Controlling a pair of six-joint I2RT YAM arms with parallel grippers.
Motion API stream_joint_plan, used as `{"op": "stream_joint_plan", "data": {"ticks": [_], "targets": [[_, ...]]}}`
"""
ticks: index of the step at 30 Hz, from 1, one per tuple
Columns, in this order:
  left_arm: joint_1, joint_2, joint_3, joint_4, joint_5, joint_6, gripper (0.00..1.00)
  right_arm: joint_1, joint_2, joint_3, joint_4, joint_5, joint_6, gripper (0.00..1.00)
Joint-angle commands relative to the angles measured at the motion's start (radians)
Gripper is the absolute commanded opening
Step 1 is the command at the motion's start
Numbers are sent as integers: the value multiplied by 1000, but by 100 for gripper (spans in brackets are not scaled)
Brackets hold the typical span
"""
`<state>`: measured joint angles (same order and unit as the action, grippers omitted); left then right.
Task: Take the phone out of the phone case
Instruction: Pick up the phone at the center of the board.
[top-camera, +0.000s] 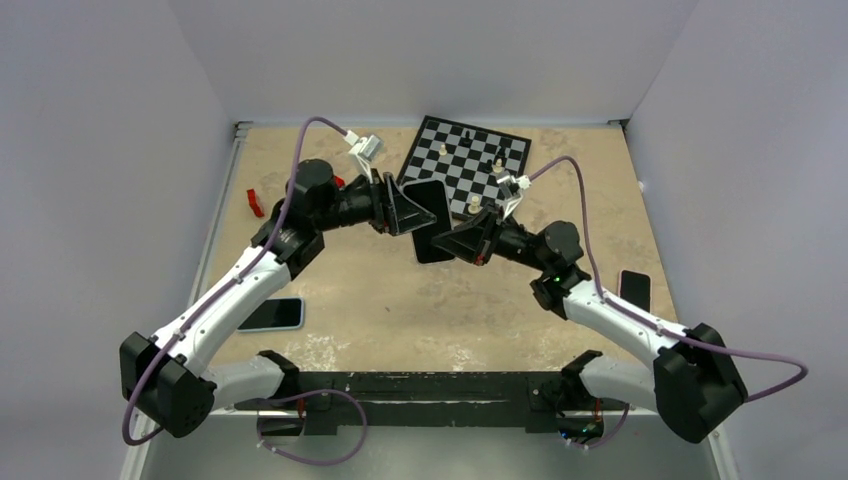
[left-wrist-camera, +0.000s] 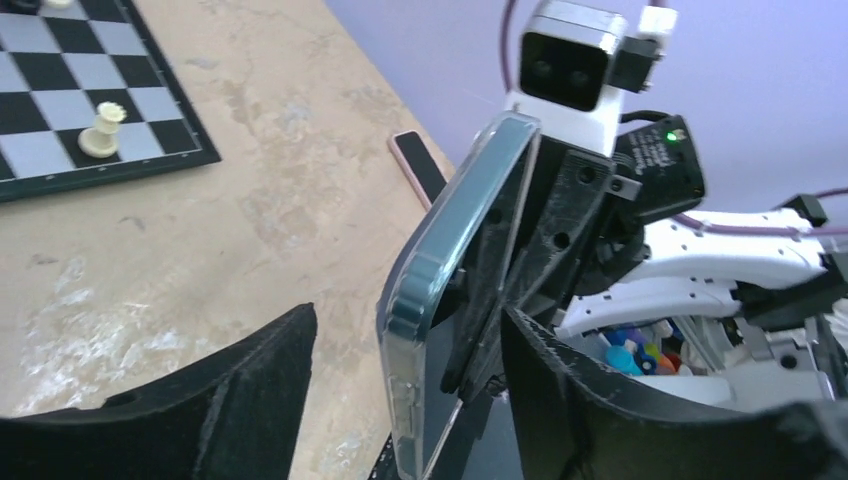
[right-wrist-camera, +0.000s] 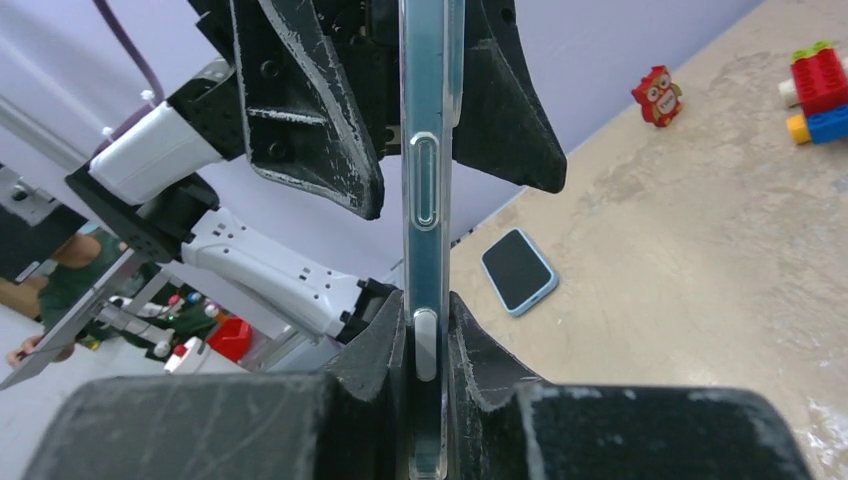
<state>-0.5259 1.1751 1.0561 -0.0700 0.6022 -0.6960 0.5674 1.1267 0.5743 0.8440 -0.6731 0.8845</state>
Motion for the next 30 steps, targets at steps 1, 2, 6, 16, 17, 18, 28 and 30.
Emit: {"op": "stream_joint_plan", "data": {"ticks": [1,2,6,16,17,18,28,30], "targets": [[3,-26,-32,255,143,-75,66,1,26,-12,282,-41,93,0],[4,-25,-37,276,151,-84,63,0,36,-19,315,-43,108,0],[3,-26,-48,333,186,-107,52,0,64,-51,431,-47,149,0],[9,-50,-78,413,190,-149,34,2,61,-77,440,-43,136,0],[9,-47,-77,413,191,-152,34,1,61,-77,439,-42,134,0],[9,-44,-77,419,196,-155,35,2,62,-80,443,-41,134,0],[9,0,-103,561,249,-248,41,20,69,-61,421,-28,112,0],[9,3,-103,565,252,-253,40,23,64,-58,400,-20,99,0]]}}
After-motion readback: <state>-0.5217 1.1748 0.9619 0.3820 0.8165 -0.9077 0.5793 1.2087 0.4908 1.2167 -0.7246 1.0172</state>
